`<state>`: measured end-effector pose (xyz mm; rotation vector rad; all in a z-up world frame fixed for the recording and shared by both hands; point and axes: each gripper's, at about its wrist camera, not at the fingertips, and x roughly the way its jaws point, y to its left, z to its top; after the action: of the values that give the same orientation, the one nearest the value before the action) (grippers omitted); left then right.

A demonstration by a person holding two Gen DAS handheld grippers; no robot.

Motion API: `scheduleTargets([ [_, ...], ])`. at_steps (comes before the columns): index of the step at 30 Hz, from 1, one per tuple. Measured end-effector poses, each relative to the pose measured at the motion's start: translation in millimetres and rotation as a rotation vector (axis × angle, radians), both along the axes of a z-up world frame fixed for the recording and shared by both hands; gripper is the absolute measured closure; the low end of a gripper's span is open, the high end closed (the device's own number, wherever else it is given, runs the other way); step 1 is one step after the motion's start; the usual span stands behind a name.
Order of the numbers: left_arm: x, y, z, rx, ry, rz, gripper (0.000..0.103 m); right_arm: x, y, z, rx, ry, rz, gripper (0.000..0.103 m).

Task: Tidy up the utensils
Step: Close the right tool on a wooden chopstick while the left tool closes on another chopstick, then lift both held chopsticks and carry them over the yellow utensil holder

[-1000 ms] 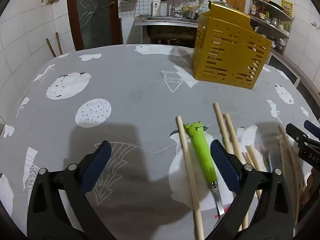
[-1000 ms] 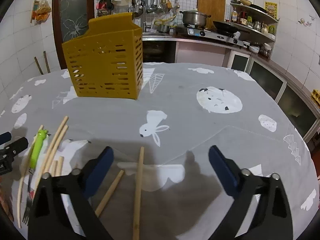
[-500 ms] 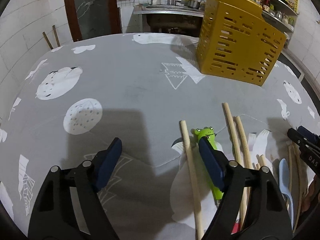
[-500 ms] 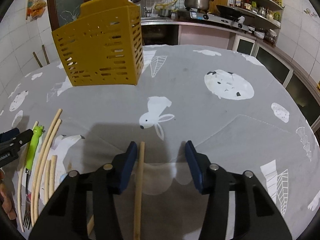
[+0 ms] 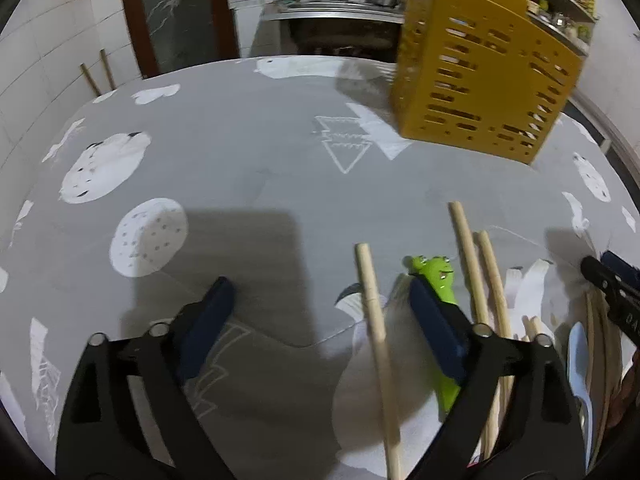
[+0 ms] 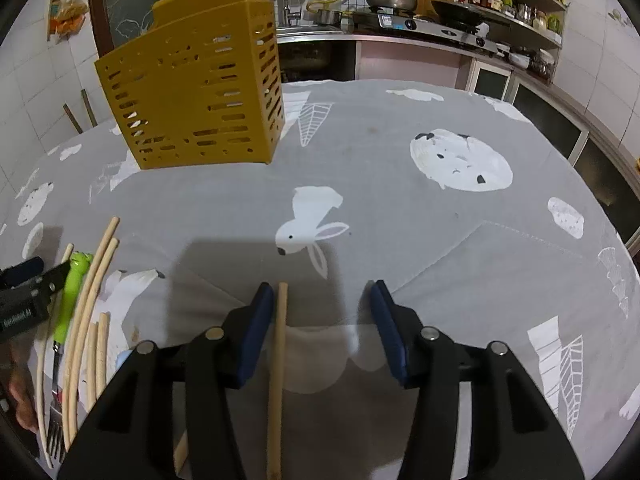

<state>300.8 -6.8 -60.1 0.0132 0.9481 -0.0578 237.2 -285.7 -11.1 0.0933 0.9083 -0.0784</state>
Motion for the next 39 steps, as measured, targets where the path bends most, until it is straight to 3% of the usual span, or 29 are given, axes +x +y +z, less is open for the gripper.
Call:
scheduleTargets([
  [2, 2.9, -1.2, -0.8, -0.009, 0.019, -0.022, 0.004, 1.8, -0.9, -1.3, 0.01, 0.016, 0.004, 0.017],
  [3, 4.7, -2.2, -1.4, -0.006, 0.028, -0.028, 0.004, 4.1, 0.7, -3.8, 0.013, 0.035, 0.015, 0.011],
  [9, 4.8, -3.9, -0.8, 0.005, 0.034, -0.015, 0.005, 3.0, 4.8, -5.2, -0.006, 0.034, 0.009, 0.01],
  [12, 0.8, -3.3, 1.7, 0.016, 0.014, 0.004, 0.016, 0.3, 0.9, -3.1, 0.001, 0.016, -0.005, 0.027],
  [14, -1.4, -2.8, 4.3, 0.018, -0.001, 0.013, 0.027, -1.4, -3.2, -0.8, 0.005, -0.001, -0.021, 0.049],
  [17, -4.8, -0.1, 8.7, 0.005, -0.008, 0.027, 0.048, -2.5, -8.1, 0.4, 0.014, -0.01, -0.036, 0.062],
  [23, -5.9, -2.1, 11.9, 0.001, 0.01, 0.05, 0.06, -0.4, -4.4, 3.3, -0.002, 0.004, -0.031, 0.082],
  [27, -7.4, -14.6, 12.4, 0.029, 0.024, 0.021, 0.077, 1.3, 1.2, 5.7, -0.001, 0.033, -0.038, 0.084],
  [34, -9.2, -17.3, 11.8, 0.014, 0.05, 0.013, 0.078, -1.4, -0.5, 4.7, 0.031, 0.062, -0.083, 0.085],
  [39, -5.9, -20.8, 10.7, 0.017, 0.046, 0.023, 0.087, 2.3, 3.4, 3.2, 0.023, 0.05, -0.1, 0.096],
])
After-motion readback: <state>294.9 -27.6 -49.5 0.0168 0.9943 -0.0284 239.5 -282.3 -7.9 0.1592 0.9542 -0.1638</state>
